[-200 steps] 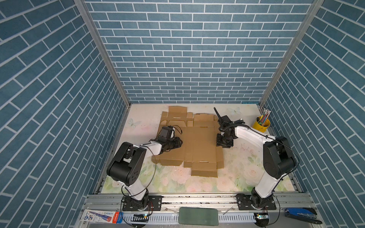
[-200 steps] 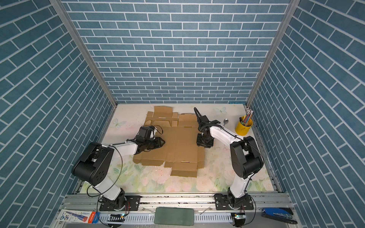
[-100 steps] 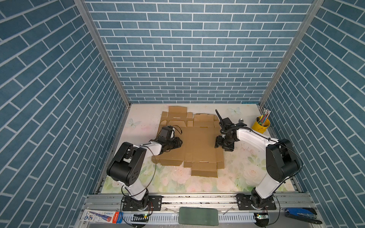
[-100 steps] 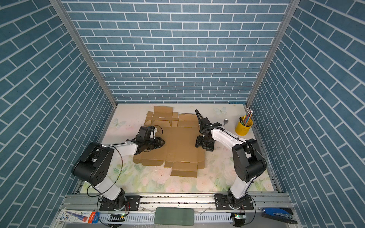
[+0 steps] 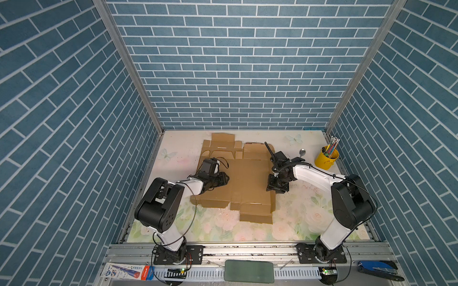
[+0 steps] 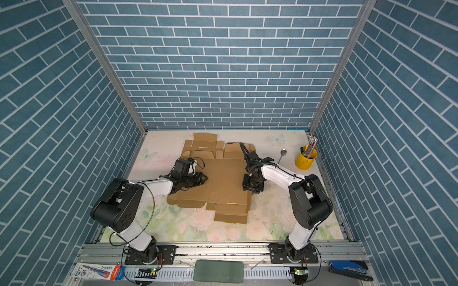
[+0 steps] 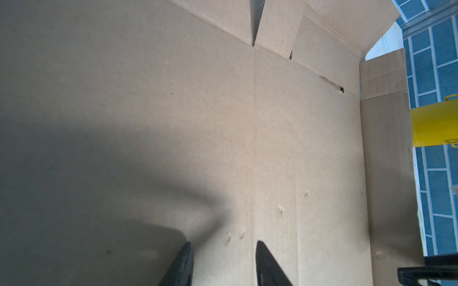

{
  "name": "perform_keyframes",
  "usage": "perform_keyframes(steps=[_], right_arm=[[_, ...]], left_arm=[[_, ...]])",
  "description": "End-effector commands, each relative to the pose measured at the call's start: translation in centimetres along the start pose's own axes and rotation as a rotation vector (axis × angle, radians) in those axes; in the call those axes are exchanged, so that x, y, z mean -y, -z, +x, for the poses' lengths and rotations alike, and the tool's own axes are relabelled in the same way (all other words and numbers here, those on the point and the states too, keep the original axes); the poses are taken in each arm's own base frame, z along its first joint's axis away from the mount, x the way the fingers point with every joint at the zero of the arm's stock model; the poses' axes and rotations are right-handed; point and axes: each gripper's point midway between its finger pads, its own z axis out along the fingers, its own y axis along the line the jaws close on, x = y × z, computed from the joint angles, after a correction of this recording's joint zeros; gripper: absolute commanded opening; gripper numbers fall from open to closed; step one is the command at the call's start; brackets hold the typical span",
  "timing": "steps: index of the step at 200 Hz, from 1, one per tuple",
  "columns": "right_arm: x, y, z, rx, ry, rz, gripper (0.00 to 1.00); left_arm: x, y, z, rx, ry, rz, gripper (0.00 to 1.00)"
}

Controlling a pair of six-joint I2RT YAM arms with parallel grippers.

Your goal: Fold the paper box

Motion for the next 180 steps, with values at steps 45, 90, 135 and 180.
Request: perform_keyframes(steps=[45, 90, 135, 180], right_arm=[[-0.4, -0.1, -2.4, 0.048, 0.028, 0.089, 0.41], [-0.5, -1.8, -4.5, 0.063, 0.059, 0.094, 0.30], [0.3, 1.2, -4.6, 0.077, 0.241, 0.190, 0.00], [0.2, 8.5, -4.8, 0.075, 0.598, 0.332, 0.00]], left_arm=[[-1.6, -0.9, 2.9, -0.088, 0.024, -0.043, 0.43], [-1.6, -1.1, 3.0, -0.092, 0.025, -0.040, 0.42], [1.9, 2.3, 0.0, -0.051, -0.018, 0.002, 0.42], [7.9, 12.4, -9.6, 0.133, -0.176, 0.057, 0.46]])
